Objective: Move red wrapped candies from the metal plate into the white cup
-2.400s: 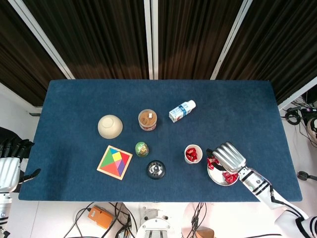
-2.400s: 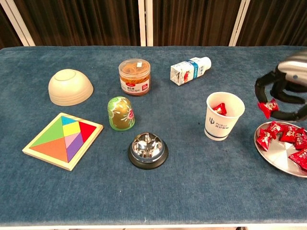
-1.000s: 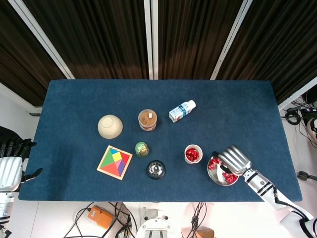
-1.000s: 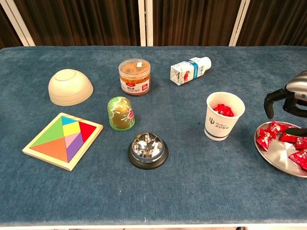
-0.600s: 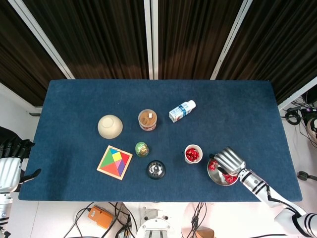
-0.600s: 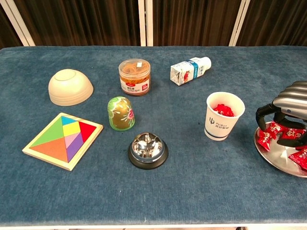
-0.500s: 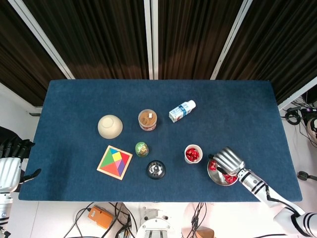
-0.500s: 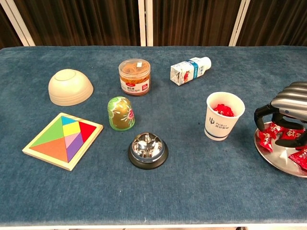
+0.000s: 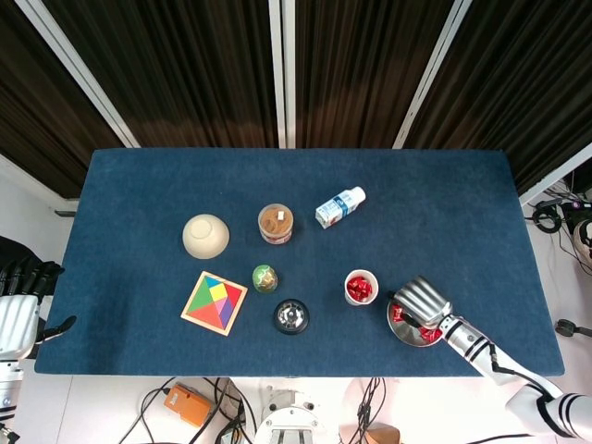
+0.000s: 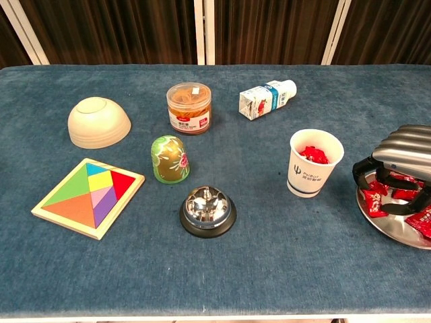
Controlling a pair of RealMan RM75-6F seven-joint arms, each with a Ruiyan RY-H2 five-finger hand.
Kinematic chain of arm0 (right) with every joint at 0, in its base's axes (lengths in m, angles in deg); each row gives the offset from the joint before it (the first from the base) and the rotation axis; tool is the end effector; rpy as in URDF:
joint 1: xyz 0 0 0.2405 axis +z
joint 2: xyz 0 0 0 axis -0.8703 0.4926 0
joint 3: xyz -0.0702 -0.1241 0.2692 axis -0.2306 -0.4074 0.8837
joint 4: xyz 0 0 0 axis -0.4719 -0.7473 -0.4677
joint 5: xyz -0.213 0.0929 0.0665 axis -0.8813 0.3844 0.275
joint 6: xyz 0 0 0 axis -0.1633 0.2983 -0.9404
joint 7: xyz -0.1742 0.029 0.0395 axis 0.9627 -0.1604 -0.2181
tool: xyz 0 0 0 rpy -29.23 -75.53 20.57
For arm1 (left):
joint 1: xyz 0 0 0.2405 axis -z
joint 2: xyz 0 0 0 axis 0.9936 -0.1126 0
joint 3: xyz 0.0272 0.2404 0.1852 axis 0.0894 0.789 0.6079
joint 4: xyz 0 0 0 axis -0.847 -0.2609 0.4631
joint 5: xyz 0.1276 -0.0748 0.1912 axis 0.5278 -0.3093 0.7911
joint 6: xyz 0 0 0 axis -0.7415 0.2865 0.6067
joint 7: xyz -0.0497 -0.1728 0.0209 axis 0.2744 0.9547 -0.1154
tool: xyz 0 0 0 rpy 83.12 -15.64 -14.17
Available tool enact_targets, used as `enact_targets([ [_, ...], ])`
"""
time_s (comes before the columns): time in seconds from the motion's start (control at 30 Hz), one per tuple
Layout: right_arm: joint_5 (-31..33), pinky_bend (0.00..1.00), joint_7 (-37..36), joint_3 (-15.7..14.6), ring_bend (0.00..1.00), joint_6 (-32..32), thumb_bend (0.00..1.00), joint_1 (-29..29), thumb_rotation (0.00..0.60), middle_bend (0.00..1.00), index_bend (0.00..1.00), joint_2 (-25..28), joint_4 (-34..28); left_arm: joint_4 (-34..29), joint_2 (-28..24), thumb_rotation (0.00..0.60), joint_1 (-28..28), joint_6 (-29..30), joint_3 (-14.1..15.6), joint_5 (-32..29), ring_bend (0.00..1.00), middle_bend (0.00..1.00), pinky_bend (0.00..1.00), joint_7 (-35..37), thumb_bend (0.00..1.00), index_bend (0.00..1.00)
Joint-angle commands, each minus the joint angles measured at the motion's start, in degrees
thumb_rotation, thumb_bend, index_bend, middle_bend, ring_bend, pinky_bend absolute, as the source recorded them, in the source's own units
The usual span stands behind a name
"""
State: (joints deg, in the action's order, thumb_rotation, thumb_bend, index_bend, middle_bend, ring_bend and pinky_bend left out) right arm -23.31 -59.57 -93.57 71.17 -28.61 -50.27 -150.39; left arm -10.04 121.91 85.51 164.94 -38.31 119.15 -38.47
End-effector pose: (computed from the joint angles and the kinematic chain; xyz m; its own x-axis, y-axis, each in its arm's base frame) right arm -0.3022 -0.3236 -0.0268 0.7480 -0.2393 0.6190 -0.6056 -0.6277 0.4892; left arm -0.3990 0.2053 0.1439 0.4819 -0.0410 0.8753 0.8759 0.0509 -0.4799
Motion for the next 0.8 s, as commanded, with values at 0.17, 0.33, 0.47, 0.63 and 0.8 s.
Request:
enact_targets([
  [0.17, 0.22, 1.00, -0.53, 0.10, 1.00, 0.68, 0.54, -0.26, 0.600, 0.93, 0.62, 0.00, -0.06, 0.15, 0.02, 0.600, -0.09, 0.05, 0.06, 0.04, 0.01, 0.16, 0.00, 0.16, 0.01, 0.23],
  [0.33, -0.76, 1.00, -1.41, 0.89, 1.00, 3.92, 0.55, -0.52, 0.600, 0.93, 0.63, 2.14, -2.75, 0.22, 0.01, 0.600, -0.14, 0.16, 0.05, 0.08, 0.01, 0.16, 0.00, 0.30, 0.01, 0.23],
  [0.47, -2.24, 1.00, -2.69, 2.93, 1.00, 8.58, 0.55, -0.33, 0.600, 0.93, 0.63, 5.90, -8.09, 0.14, -0.13, 0.600, -0.16, 0.32, -0.01, 0.18, 0.01, 0.16, 0.00, 0.34, 0.01, 0.23],
  [0.63, -2.53, 1.00, -2.99, 6.24, 1.00, 10.89, 0.55, 1.05, 0.600, 0.93, 0.63, 8.57, -12.99, -0.06, -0.17, 0.600, -0.07, 0.42, -0.08, 0.34, 0.01, 0.16, 0.00, 0.29, 0.01, 0.23],
  [0.8, -0.98, 1.00, -1.80, 8.51, 1.00, 8.56, 0.55, 3.20, 0.600, 0.93, 0.62, 7.25, -14.05, -0.11, -0.11, 0.600, -0.02, 0.21, -0.05, 0.27, 0.01, 0.16, 0.00, 0.14, 0.01, 0.23],
])
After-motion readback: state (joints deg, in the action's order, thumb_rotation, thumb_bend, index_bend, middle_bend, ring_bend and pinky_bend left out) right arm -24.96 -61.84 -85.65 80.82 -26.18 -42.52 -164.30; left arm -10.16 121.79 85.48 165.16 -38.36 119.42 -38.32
